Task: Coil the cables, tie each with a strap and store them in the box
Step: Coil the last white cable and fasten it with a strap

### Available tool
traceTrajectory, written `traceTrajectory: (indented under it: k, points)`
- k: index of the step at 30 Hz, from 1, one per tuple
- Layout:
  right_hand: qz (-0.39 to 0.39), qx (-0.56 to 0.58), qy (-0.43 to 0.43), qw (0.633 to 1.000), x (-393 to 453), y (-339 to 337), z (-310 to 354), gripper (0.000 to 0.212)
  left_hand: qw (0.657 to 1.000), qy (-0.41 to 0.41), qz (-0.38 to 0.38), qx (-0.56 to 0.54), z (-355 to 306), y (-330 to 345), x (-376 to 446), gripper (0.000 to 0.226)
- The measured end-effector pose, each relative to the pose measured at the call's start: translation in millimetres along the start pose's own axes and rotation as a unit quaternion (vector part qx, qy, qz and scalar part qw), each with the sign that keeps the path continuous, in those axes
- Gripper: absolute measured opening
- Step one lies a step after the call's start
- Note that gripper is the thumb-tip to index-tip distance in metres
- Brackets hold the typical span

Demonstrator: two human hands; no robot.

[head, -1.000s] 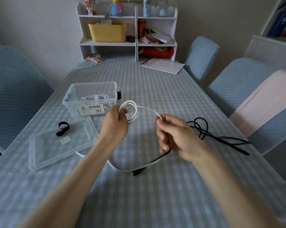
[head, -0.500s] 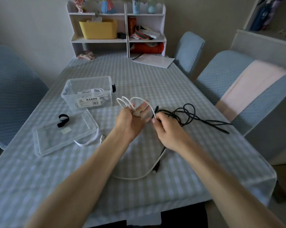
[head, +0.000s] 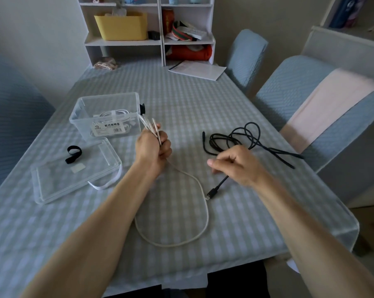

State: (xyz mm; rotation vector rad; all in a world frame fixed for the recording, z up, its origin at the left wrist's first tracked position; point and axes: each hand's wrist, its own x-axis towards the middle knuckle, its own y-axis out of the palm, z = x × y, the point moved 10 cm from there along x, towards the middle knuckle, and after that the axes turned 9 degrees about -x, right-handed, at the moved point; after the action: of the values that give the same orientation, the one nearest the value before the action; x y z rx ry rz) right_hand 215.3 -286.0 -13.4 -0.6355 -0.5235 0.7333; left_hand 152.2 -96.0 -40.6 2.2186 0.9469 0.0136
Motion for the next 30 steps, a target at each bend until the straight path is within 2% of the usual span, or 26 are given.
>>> traceTrajectory:
  k: [2, 4, 6, 10, 12, 14, 17, 20, 22, 24, 26, 28, 30]
  points:
    - [0.046, 0.041, 0.018, 0.998, -2, 2, -7, 0.042, 0.999, 0.028, -0.009, 0.043, -5, -2, 0, 0.026]
    - [0.059, 0.069, 0.028, 0.995, -3, 1, -9, 0.037, 0.996, 0.045, -0.002, 0.074, -4, 3, 0, 0.028]
    - [0.032, 0.070, 0.051, 0.996, -1, -1, -14, 0.034, 0.994, 0.056, 0.001, 0.097, -3, 5, -1, 0.030]
    - [-0.041, -0.034, 0.067, 0.996, 10, -4, -17, 0.026, 0.985, 0.085, -0.003, 0.153, -2, 4, -7, 0.022]
    - [-0.047, -0.086, 0.063, 0.993, 19, -3, -14, 0.011, 0.966, 0.130, -0.005, 0.223, -10, 7, -13, 0.022]
    - [-0.064, -0.096, 0.037, 0.993, 29, -8, 0, 0.014, 0.936, 0.177, -0.008, 0.305, -24, 11, -20, 0.021]
    - [-0.074, 0.006, 0.023, 0.997, 43, -9, 24, 0.025, 0.878, 0.222, -0.009, 0.424, -36, 16, -26, 0.017]
    - [0.027, 0.167, 0.054, 0.984, 60, 16, 40, 0.054, 0.822, 0.280, -0.004, 0.495, -50, 22, -32, 0.013]
    - [0.068, 0.256, 0.070, 0.962, 65, 32, 47, 0.060, 0.799, 0.290, 0.002, 0.527, -55, 25, -35, 0.010]
    - [0.047, 0.227, 0.053, 0.971, 65, 35, 52, 0.049, 0.795, 0.279, 0.005, 0.539, -57, 26, -38, 0.007]
    - [-0.012, 0.121, 0.007, 0.993, 63, 33, 59, 0.038, 0.811, 0.253, 0.013, 0.528, -58, 24, -39, 0.011]
    - [-0.059, 0.058, -0.037, 0.996, 61, 29, 64, 0.029, 0.839, 0.189, 0.033, 0.509, -50, 22, -34, 0.016]
    - [-0.093, 0.042, -0.045, 0.994, 57, 22, 60, 0.022, 0.856, 0.115, 0.066, 0.500, -33, 20, -32, 0.018]
